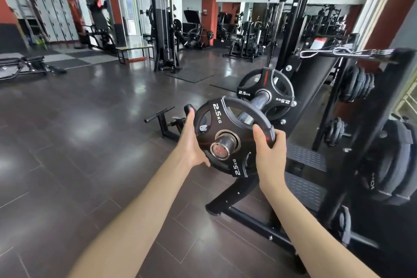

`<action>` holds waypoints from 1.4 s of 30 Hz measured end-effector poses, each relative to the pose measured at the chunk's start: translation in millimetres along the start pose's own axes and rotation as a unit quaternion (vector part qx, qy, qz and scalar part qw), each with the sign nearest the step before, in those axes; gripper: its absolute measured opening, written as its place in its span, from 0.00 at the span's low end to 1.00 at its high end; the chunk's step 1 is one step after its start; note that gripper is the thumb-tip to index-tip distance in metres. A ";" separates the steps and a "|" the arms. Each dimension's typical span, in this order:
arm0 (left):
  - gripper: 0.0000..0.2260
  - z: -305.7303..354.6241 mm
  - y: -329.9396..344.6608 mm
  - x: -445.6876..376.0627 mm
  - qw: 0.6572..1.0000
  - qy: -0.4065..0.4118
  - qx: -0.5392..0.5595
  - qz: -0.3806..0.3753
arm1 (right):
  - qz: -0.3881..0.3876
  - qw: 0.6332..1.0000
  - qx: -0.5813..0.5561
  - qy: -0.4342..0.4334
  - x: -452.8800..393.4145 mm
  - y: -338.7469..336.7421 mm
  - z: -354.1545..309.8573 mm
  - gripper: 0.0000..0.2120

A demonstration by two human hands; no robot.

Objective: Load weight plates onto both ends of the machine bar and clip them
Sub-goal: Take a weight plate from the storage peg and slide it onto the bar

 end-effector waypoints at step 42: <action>0.42 83.9 104.2 -291.7 0.966 -0.030 -0.247 0.070 | -0.033 0.989 0.143 0.018 -282.9 -81.5 80.8 0.33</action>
Point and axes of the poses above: each hand's wrist, its own x-axis away from the middle knuckle, its own y-axis out of the palm, z = x × y, the point moved 6 cm from there along -x, towards the middle knuckle, and after that the axes turned 14 degrees about -z, right-handed, at the moved point
